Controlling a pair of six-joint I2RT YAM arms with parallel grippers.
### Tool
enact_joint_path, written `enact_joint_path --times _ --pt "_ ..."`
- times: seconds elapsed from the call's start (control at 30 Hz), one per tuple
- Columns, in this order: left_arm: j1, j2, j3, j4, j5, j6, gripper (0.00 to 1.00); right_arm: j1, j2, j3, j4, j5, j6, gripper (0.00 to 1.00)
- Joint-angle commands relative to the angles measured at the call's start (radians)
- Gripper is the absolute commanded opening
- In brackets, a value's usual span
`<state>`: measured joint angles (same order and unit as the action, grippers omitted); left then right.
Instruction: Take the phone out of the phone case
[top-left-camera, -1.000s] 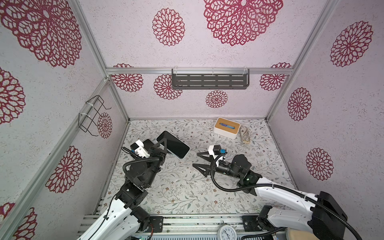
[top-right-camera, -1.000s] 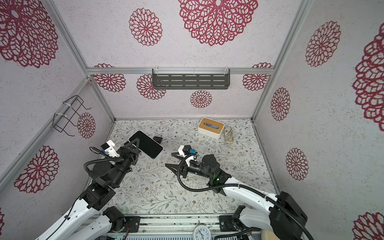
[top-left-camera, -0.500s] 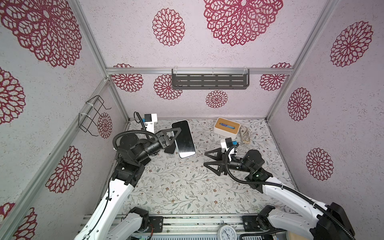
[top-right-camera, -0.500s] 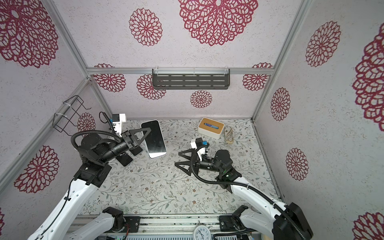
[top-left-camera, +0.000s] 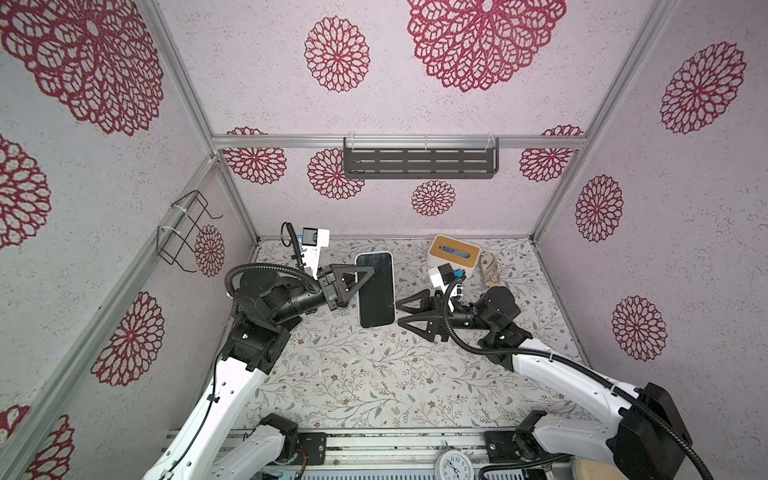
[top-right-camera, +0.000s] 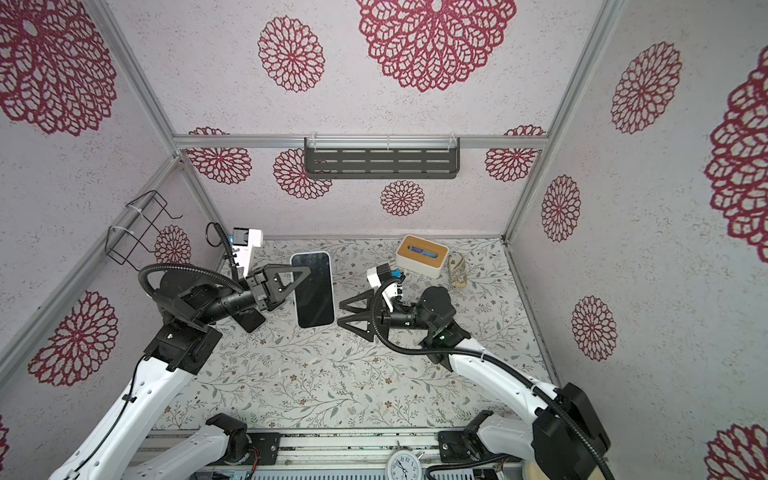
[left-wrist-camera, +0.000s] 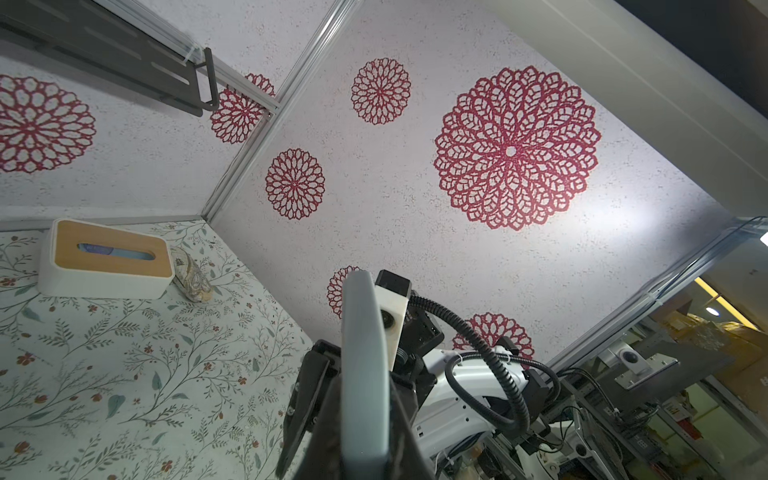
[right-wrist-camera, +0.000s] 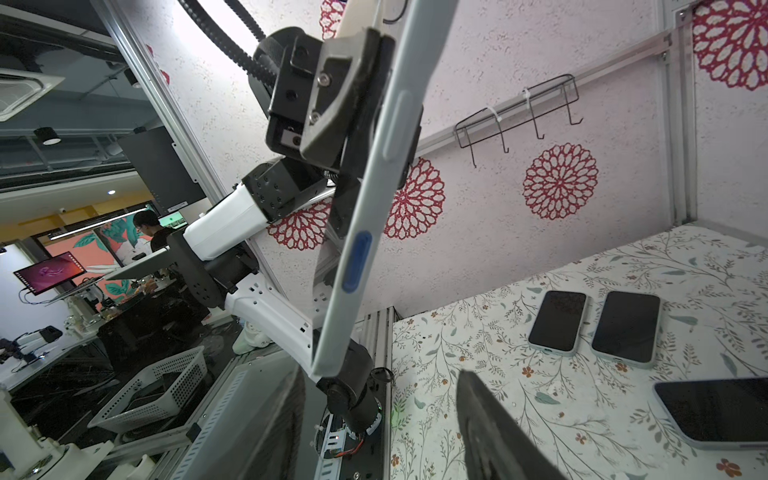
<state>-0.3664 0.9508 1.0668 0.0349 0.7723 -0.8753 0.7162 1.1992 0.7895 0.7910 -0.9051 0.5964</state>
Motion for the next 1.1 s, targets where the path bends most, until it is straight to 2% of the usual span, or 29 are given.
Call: enact_joint_path --times 0.0,0.33,0.67,0.77,0.93,1.07 --pt "-0.010 -0.003 0.032 0.026 -0.011 0.038 0.00 0.019 0.015 0.044 0.050 -0.037 0.004 0.56" --pt "-0.011 -0.017 -0.001 0.058 -0.091 0.032 0.00 0.051 0.021 0.026 0.122 0.001 0.042 0.40" --pt "-0.011 -0.014 -0.022 0.110 -0.098 -0.006 0.00 0.050 0.025 0.022 0.181 0.010 0.083 0.27" --pt "-0.009 -0.006 -0.029 0.116 -0.130 -0.030 0.00 0.051 0.023 0.013 0.203 -0.001 0.082 0.19" --pt "-0.007 0.047 -0.056 0.242 -0.175 -0.167 0.00 0.045 0.019 -0.011 0.196 -0.042 -0.018 0.06" --pt "-0.026 0.110 -0.059 0.381 -0.164 -0.290 0.00 0.018 0.050 0.008 0.219 -0.130 -0.109 0.09"
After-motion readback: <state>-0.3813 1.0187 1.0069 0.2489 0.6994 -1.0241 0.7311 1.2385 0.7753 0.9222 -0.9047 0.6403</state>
